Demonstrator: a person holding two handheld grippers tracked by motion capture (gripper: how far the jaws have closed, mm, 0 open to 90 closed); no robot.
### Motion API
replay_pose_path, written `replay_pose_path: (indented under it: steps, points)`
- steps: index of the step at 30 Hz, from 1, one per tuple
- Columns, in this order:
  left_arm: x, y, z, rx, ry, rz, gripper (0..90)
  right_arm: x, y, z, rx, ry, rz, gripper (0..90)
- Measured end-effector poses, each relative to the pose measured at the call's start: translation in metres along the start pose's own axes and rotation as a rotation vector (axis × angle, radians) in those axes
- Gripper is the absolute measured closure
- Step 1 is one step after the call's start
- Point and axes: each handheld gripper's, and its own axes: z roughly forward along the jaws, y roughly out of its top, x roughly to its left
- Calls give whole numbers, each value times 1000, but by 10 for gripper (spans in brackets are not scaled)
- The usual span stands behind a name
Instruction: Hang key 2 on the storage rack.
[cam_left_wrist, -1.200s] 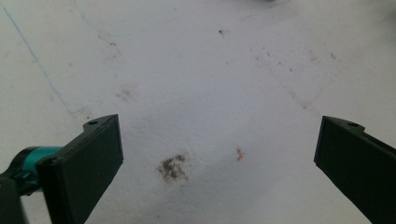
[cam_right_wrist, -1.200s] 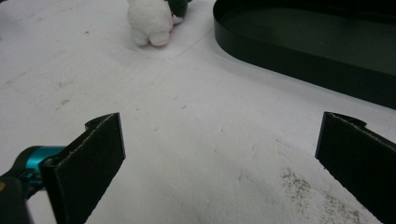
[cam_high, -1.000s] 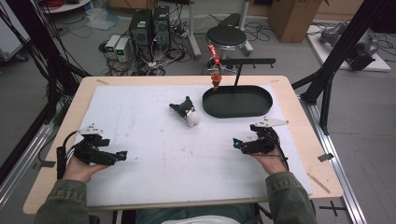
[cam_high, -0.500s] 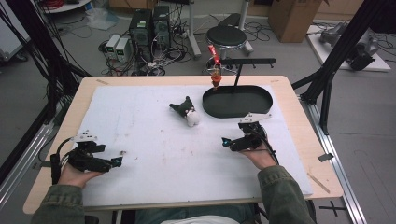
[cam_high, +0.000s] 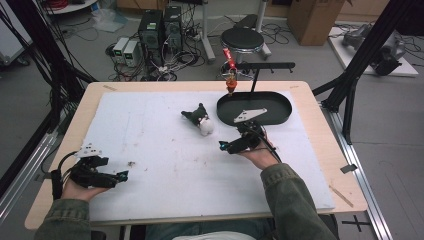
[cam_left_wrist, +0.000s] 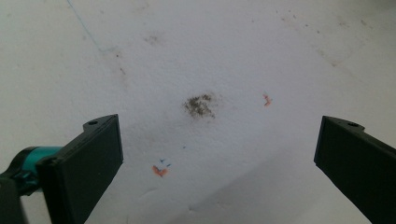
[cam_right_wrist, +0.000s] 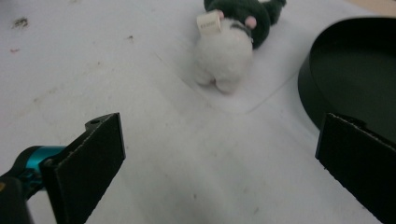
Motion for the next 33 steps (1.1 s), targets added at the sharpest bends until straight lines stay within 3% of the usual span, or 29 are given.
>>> replay_pose_path:
  steps: [12, 21, 28, 33]
  points:
    - [7, -7, 2, 24, 14, -9, 17, -3, 50, 29, 39, 14, -7, 4]
    - [6, -7, 2, 18, 20, -2, 17, -3, 82, 56, 90, 15, -49, 4]
    - [4, -7, 0, 9, 24, 3, 17, -8, 96, 73, 137, 19, -1, 4]
    - [4, -3, -4, 5, 36, 13, 17, -9, 105, 85, 188, 11, -31, 4]
